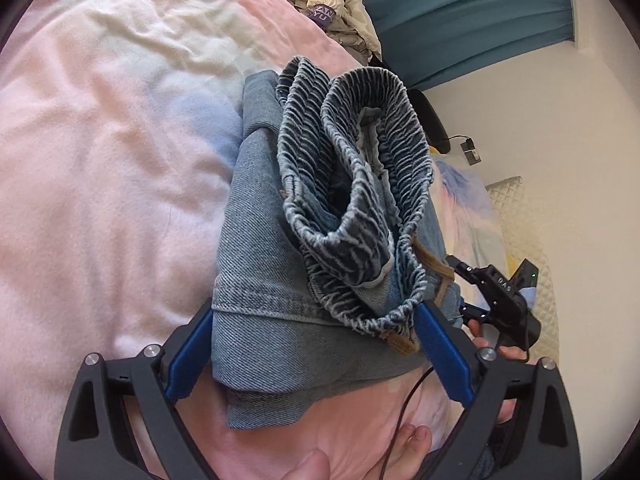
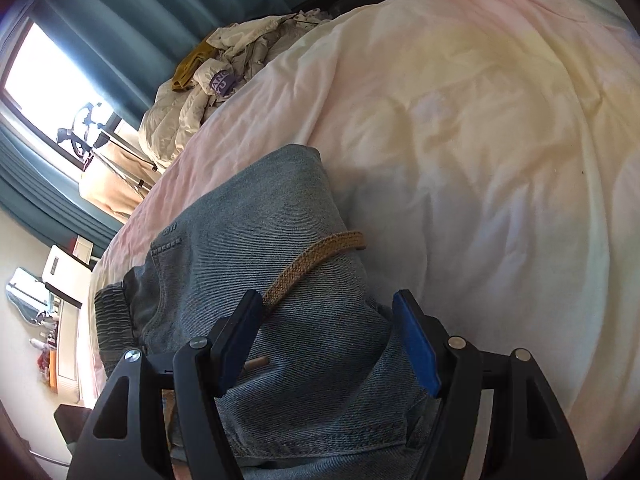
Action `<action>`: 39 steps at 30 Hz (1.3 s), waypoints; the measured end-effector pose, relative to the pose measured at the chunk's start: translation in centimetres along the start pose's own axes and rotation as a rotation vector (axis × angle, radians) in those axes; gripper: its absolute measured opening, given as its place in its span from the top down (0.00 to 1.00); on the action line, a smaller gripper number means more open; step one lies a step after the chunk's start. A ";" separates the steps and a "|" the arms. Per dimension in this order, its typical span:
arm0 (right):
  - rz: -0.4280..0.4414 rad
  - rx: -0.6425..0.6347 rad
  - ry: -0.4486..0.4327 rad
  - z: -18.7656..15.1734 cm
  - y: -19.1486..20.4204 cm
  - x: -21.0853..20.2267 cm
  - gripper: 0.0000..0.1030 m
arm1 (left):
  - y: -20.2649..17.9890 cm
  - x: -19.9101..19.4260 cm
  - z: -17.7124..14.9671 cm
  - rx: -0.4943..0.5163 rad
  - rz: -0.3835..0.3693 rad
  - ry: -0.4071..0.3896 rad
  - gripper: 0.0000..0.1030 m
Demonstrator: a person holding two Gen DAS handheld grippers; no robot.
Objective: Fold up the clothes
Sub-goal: 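Close both tools on opposite edges of the folded jeans stack, then lift the folded jeans with both tools and carry them toward the pink fleece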
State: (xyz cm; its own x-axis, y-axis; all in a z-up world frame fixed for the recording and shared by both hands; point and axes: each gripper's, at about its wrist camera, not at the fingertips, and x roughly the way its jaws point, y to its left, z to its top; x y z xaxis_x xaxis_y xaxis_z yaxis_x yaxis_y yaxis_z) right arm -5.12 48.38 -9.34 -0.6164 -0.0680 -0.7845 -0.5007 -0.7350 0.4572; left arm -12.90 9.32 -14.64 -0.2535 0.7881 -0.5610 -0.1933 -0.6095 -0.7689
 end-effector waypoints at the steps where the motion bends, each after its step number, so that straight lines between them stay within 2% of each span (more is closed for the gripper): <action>1: 0.005 -0.001 0.008 -0.1 -0.2 0.3 0.32 | -0.2 -0.2 0.1 0.000 -0.020 -0.002 0.08; 5: 0.063 0.114 0.059 -0.2 -2.0 1.4 0.26 | -1.4 -0.6 0.6 0.039 -0.121 -0.006 0.08; 6: 0.078 0.129 0.066 -0.2 -2.2 1.5 0.26 | -1.7 -0.5 0.7 0.055 -0.124 -0.004 0.08; 10: 0.166 0.101 0.091 -0.3 -1.4 1.6 0.23 | -1.6 0.7 0.7 0.067 -0.069 0.010 0.08; 12: 0.175 0.021 0.071 -0.4 0.0 1.0 0.23 | -1.8 1.2 0.2 0.081 -0.031 0.016 0.14; 15: 0.228 -0.075 0.051 -0.6 2.1 0.2 0.19 | -2.5 1.8 0.1 0.096 0.013 0.006 0.16; 20: 0.161 -0.057 0.070 -0.5 1.9 1.5 0.17 | -3.2 2.3 0.5 0.130 0.033 0.009 0.16; 23: 0.111 -0.012 0.099 -0.4 0.8 2.9 0.20 | -2.9 2.7 0.8 0.136 0.048 0.021 0.20; 26: 0.071 -0.036 0.103 -0.4 1.0 3.3 0.22 | -2.7 3.0 1.0 0.143 0.065 0.026 0.25; 29: 0.039 -0.068 0.091 -0.4 1.6 3.2 0.32 | -3.1 3.0 1.0 0.156 0.101 0.021 0.34; 31: 0.023 -0.089 0.069 -0.5 2.2 2.5 0.50 | -3.3 2.6 1.0 0.167 0.134 0.013 0.42; 33: 0.013 -0.107 0.040 -0.7 2.7 1.4 0.63 | -3.9 2.1 1.0 0.176 0.168 0.001 0.53; 36: 0.022 -0.108 0.005 -1.0 3.2 -0.4 0.74 | -4.8 1.5 0.7 0.210 0.199 -0.021 0.63; 39: 0.053 -0.111 -0.044 -1.2 4.0 -2.9 0.82 | -5.9 0.8 0.2 0.244 0.220 -0.050 0.67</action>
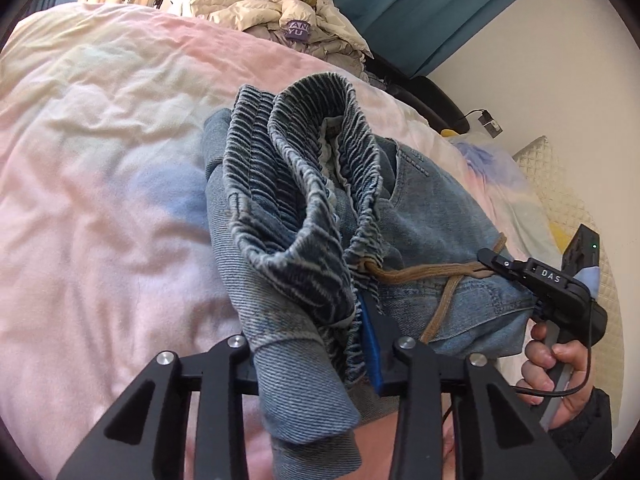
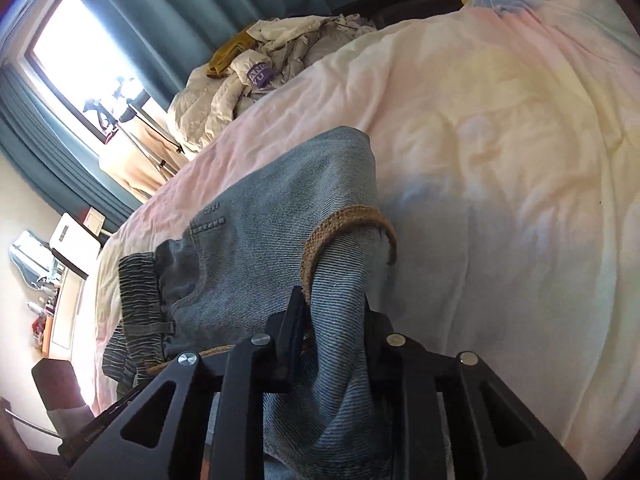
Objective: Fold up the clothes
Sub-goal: 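Lift the folded jeans with both tools and carry them toward the pink fleece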
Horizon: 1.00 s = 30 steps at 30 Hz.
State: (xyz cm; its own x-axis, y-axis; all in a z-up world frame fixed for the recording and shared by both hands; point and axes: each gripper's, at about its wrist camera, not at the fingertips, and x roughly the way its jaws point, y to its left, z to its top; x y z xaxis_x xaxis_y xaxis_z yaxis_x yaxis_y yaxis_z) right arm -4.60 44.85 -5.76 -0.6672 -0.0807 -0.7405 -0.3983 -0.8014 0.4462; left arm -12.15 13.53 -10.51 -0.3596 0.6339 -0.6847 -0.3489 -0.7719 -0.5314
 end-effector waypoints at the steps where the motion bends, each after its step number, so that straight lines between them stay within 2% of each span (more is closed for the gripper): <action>1: 0.008 -0.004 -0.018 0.0 0.4 -0.8 0.84 | -0.4 -0.3 -0.1 0.012 0.009 -0.008 0.67; 6: 0.030 -0.051 -0.101 -0.1 2.7 -4.8 0.86 | -3.0 -2.7 -0.3 0.099 0.042 -0.038 0.70; 12: 0.049 -0.066 -0.186 -0.2 2.6 -10.7 0.87 | -6.9 -4.5 0.3 0.147 0.000 -0.059 0.71; 19: 0.022 -0.044 -0.319 -0.3 -1.4 -20.7 0.87 | -16.4 -5.1 -0.1 0.288 -0.090 -0.076 0.71; 25: -0.070 0.003 -0.458 -1.7 -6.5 -30.8 0.87 | -25.6 -5.9 -2.1 0.429 -0.202 -0.065 0.71; 30: -0.161 0.044 -0.543 -3.8 -10.6 -38.5 0.87 | -32.3 -6.7 -4.9 0.545 -0.309 -0.033 0.71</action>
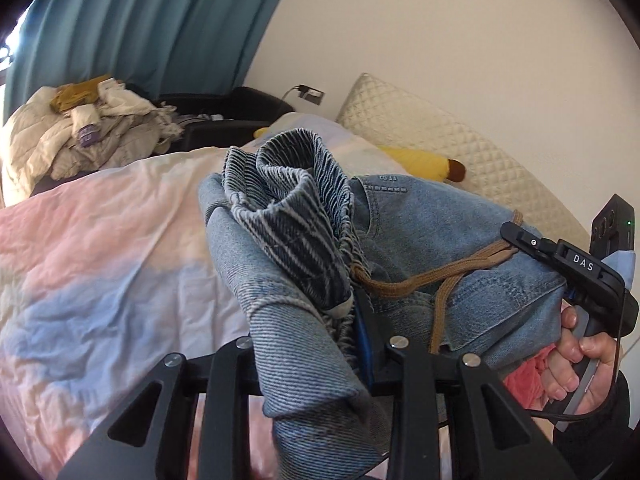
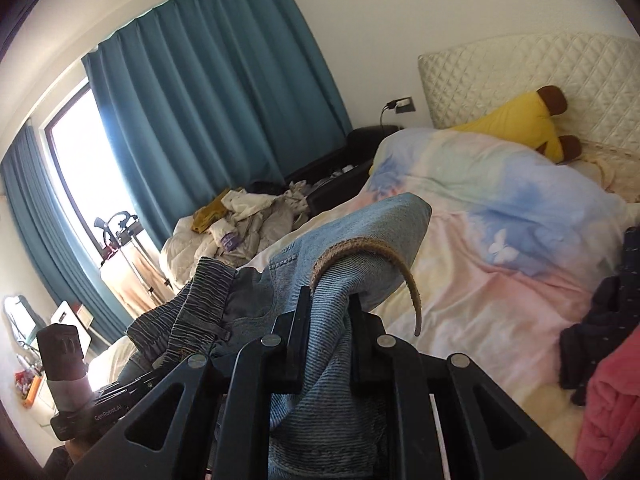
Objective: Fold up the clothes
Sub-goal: 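Lift the folded jeans with both tools and carry them toward the pink fleece, then lower the jeans onto the duvet beside the pink fleece and open both tools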
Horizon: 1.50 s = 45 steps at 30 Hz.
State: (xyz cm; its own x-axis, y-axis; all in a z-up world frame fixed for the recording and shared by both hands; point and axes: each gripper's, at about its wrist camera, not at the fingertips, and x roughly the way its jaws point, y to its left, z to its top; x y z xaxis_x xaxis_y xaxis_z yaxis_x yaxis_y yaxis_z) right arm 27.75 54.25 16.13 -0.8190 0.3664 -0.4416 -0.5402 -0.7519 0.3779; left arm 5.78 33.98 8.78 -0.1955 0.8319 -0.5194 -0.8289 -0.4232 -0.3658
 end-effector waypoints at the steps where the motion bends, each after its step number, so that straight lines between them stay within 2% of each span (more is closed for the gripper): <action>1: -0.018 0.005 -0.015 0.3 -0.9 -1.4 0.87 | -1.3 0.3 0.2 0.022 -0.024 0.003 0.71; 7: -0.134 0.031 -0.095 0.8 -5.7 -9.4 0.87 | -8.7 1.7 0.9 0.126 -0.145 0.029 0.71; 12: -0.246 0.054 -0.138 -0.4 -9.3 -15.4 0.87 | -14.6 3.1 -0.4 0.201 -0.240 0.064 0.71; 19: -0.447 0.100 -0.144 -4.6 -14.1 -23.6 0.87 | -23.2 6.2 -5.2 0.309 -0.378 0.176 0.71; 23: -0.544 0.119 -0.115 -8.6 -16.3 -27.0 0.87 | -26.3 7.5 -9.3 0.340 -0.447 0.256 0.71; 28: -0.631 0.160 0.037 -15.0 -19.4 -27.2 0.86 | -28.6 11.0 -14.2 0.415 -0.408 0.373 0.71; 31: -0.640 0.248 0.125 -19.0 -21.4 -26.6 0.86 | -29.5 12.8 -17.1 0.488 -0.372 0.444 0.71; 33: -0.654 0.257 0.178 -21.9 -22.1 -25.9 0.86 | -30.1 13.3 -19.3 0.560 -0.321 0.475 0.71; 36: -0.694 0.248 0.269 -25.3 -23.0 -24.1 0.86 | -29.4 15.0 -20.3 0.589 -0.284 0.526 0.70; 38: -0.697 0.330 0.307 -27.4 -24.4 -23.5 0.86 | -28.4 16.3 -20.2 0.542 -0.275 0.576 0.69; 40: -0.686 0.416 0.330 -29.2 -25.8 -23.0 0.86 | -27.9 17.0 -20.6 0.544 -0.259 0.610 0.67; 45: -0.717 0.407 0.364 -29.6 -26.6 -22.0 0.83 | -27.7 17.1 -20.5 0.548 -0.254 0.626 0.62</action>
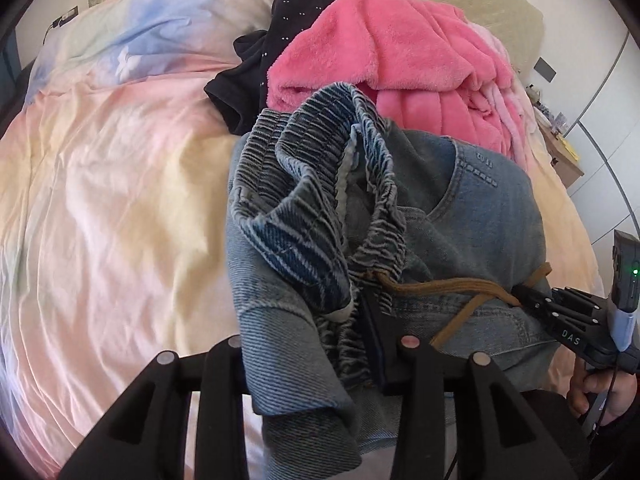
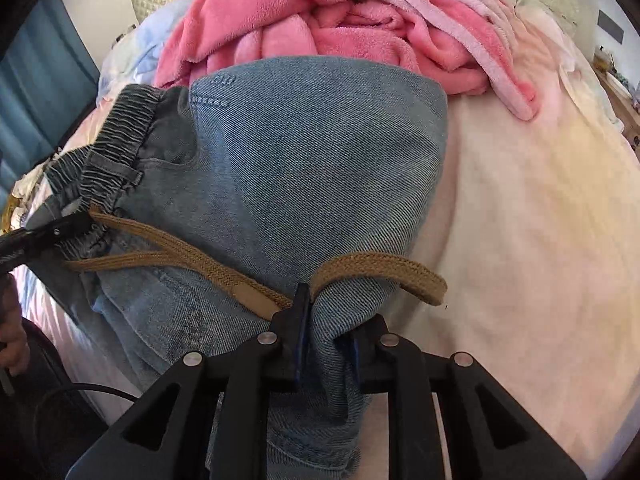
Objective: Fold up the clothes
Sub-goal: 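Lower the jeans onto the duvet beside the pink fleece and open both tools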
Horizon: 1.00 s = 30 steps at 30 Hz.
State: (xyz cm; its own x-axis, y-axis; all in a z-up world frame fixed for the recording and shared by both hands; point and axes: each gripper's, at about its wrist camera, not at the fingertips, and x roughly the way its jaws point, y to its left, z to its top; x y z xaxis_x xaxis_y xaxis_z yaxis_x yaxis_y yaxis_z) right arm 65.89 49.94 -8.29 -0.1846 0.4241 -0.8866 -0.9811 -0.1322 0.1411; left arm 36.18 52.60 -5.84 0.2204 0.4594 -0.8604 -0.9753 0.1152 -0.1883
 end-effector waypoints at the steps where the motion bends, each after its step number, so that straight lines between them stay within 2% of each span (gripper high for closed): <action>1: -0.010 -0.008 0.010 0.3 0.1 -0.1 0.82 | 0.2 0.0 0.0 -0.012 -0.005 0.009 0.62; 5: -0.036 -0.007 0.023 0.9 0.4 -1.7 0.75 | 0.7 -0.9 0.2 -0.047 -0.022 0.026 0.61; 8: -0.043 -0.002 0.016 1.0 0.6 -3.4 0.69 | 0.5 -2.1 -0.1 -0.046 0.001 0.013 0.61; 10: -0.044 0.008 0.006 1.1 0.5 -4.7 0.68 | 0.5 -3.1 -0.6 -0.047 0.032 0.011 0.59; 12: -0.053 0.020 -0.009 1.3 0.5 -5.9 0.68 | 0.6 -4.5 -1.3 -0.019 0.097 -0.010 0.59; 14: -0.079 0.023 -0.050 1.6 0.7 -7.4 0.66 | 0.7 -6.1 -1.8 0.005 0.160 -0.048 0.59; 18: -0.103 -0.010 -0.210 2.8 2.1 -11.0 0.54 | 2.0 -10.6 -2.1 -0.019 0.212 -0.143 0.59; 24: 0.027 -0.107 -0.263 6.5 7.3 -10.8 0.53 | 5.3 -18.3 -2.7 -0.136 0.310 -0.292 0.59; 30: 0.178 -0.233 -0.318 9.1 15.9 -11.5 0.53 | 9.5 -25.6 -5.2 -0.264 0.433 -0.403 0.59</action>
State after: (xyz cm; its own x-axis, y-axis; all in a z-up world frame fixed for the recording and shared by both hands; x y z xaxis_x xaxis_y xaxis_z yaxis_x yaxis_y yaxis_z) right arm 51.89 51.12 8.17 -0.3943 0.6263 -0.6725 -0.8999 -0.4116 0.1443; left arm 21.16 37.37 11.96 -0.2562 0.7166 -0.6487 -0.9361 -0.3512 -0.0182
